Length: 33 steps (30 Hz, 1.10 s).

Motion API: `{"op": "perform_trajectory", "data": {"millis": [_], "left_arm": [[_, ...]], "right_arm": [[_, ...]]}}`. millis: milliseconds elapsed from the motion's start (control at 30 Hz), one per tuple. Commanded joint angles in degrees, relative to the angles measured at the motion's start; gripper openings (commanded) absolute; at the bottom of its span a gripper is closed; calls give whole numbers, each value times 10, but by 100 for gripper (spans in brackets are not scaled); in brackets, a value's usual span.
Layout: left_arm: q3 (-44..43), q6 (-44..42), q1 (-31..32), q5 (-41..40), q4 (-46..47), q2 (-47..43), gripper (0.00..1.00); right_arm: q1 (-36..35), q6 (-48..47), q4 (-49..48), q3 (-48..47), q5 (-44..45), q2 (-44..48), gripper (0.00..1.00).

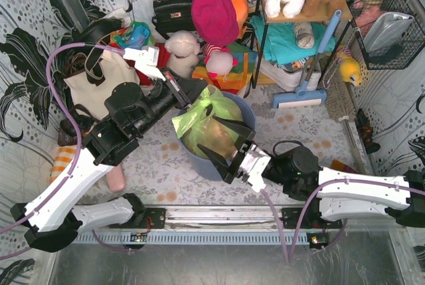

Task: Tie the trash bag

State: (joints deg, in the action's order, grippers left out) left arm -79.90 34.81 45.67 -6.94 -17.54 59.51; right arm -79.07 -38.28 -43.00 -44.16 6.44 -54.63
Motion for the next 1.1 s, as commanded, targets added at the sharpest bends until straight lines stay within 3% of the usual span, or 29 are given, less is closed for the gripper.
{"op": "perform_trajectory", "data": {"millis": [0,133,333,667,767,800,1067], "left_arm": [[-14,13,2,11,20,8,0],[-16,29,2,21,15,13,0],[-24,41,2,30,9,15,0],[-2,47,2,21,23,4,0],[4,43,2,21,32,2,0],[4,41,2,19,33,2,0],[19,10,2,6,69,-8,0]], "right_arm": [[-3,-108,10,-44,-36,-30,77],[-3,-186,8,-89,-22,-79,78],[-3,-252,-55,-113,-4,-132,71],[-3,-249,-113,-107,20,-140,33],[-3,-214,-123,-103,27,-131,12],[-3,-191,-136,-102,35,-126,0],[-3,70,-143,-73,138,-44,0]]}}
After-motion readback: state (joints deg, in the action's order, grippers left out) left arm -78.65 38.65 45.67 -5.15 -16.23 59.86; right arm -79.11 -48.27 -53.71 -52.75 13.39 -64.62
